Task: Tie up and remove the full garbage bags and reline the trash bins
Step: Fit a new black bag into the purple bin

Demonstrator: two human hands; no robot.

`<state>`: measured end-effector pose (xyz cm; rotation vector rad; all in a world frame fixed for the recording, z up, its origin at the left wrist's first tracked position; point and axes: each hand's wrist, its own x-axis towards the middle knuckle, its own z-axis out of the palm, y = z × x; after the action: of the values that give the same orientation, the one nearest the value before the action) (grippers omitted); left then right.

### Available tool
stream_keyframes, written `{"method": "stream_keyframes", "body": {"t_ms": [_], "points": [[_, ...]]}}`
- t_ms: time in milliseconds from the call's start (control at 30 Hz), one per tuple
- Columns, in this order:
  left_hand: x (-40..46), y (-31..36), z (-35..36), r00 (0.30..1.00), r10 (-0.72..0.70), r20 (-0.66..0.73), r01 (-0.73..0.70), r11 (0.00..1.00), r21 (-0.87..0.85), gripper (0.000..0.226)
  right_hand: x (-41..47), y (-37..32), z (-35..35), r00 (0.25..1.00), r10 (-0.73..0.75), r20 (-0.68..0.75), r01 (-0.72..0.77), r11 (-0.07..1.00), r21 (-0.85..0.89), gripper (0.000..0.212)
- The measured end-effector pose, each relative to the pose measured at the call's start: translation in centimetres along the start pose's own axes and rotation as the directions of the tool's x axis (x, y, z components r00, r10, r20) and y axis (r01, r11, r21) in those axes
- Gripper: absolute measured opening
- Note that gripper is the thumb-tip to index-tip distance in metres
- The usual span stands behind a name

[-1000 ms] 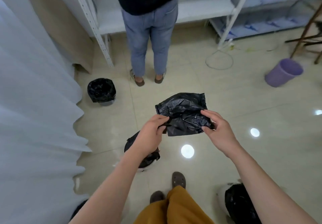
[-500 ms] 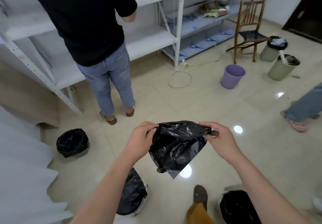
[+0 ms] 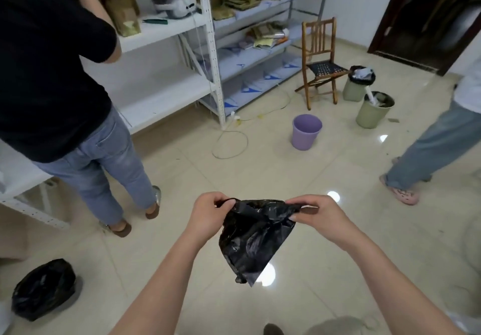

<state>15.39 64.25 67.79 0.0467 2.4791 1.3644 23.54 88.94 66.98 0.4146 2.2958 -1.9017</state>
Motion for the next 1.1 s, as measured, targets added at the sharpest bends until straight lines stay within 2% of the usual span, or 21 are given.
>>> {"method": "stream_keyframes", "body": {"t_ms": [67, 133, 233, 300, 367, 433, 533, 667, 733, 800, 867, 967, 1100], "points": [[2.0, 1.8, 1.3, 0.998, -0.019, 0.056, 0.025, 0.993, -0.117, 0.015, 1.5, -0.5, -1.8, 1.000, 0.028, -0.012, -0.027, 0.998, 0.048, 0.033], [3.7, 3.4, 2.2, 0.981, -0.011, 0.194, 0.055, 0.973, -0.222, 0.005, 3.0, -0.9, -2.9, 0.998, 0.039, -0.054, -0.033, 0.995, 0.097, 0.035], [6.6, 5.4, 3.4, 0.923, 0.032, 0.383, 0.080, 0.959, -0.273, 0.031, 5.5, -1.4, -3.8, 0.994, 0.048, -0.098, -0.032, 0.988, 0.150, 0.037], [9.1, 6.5, 4.3, 0.885, 0.048, 0.463, 0.068, 0.971, -0.230, 0.046, 7.5, -2.1, -3.9, 0.992, 0.049, -0.114, -0.028, 0.983, 0.180, 0.037], [11.7, 7.4, 5.0, 0.854, 0.052, 0.517, 0.034, 0.987, -0.156, 0.052, 9.7, -3.0, -3.6, 0.992, 0.041, -0.120, -0.018, 0.982, 0.186, 0.035], [14.4, 8.0, 5.6, 0.853, 0.070, 0.517, -0.012, 0.993, -0.114, 0.043, 11.8, -4.0, -3.3, 0.991, 0.040, -0.128, -0.014, 0.980, 0.197, 0.034], [18.5, 9.0, 5.8, 0.882, 0.134, 0.452, -0.062, 0.983, -0.171, 0.010, 15.0, -5.5, -3.2, 0.980, 0.038, -0.198, 0.007, 0.975, 0.222, 0.034], [24.2, 10.2, 5.2, 0.879, 0.119, 0.462, -0.052, 0.987, -0.154, 0.015, 18.2, -7.4, -3.9, 0.956, 0.037, -0.290, 0.038, 0.967, 0.252, 0.032], [26.8, 11.2, 5.0, 0.836, 0.127, 0.534, -0.029, 0.982, -0.187, 0.008, 19.6, -8.0, -4.3, 0.948, 0.042, -0.316, 0.050, 0.959, 0.277, 0.035], [29.0, 12.0, 5.5, 0.782, 0.131, 0.609, -0.014, 0.981, -0.192, 0.027, 20.9, -8.6, -4.7, 0.947, 0.048, -0.316, 0.048, 0.956, 0.289, 0.037], [30.9, 13.2, 6.5, 0.769, 0.150, 0.622, -0.062, 0.985, -0.162, 0.024, 22.3, -9.1, -5.4, 0.948, 0.050, -0.314, 0.047, 0.955, 0.294, 0.038], [33.9, 15.1, 8.4, 0.804, 0.152, 0.574, -0.066, 0.984, -0.167, 0.004, 24.9, -9.6, -7.4, 0.929, 0.054, -0.366, 0.070, 0.946, 0.318, 0.035], [39.3, 17.3, 10.4, 0.871, 0.066, 0.488, 0.055, 0.972, -0.229, 0.013, 28.9, -8.4, -11.8, 0.864, 0.117, -0.489, -0.014, 0.978, 0.208, 0.030]]}}
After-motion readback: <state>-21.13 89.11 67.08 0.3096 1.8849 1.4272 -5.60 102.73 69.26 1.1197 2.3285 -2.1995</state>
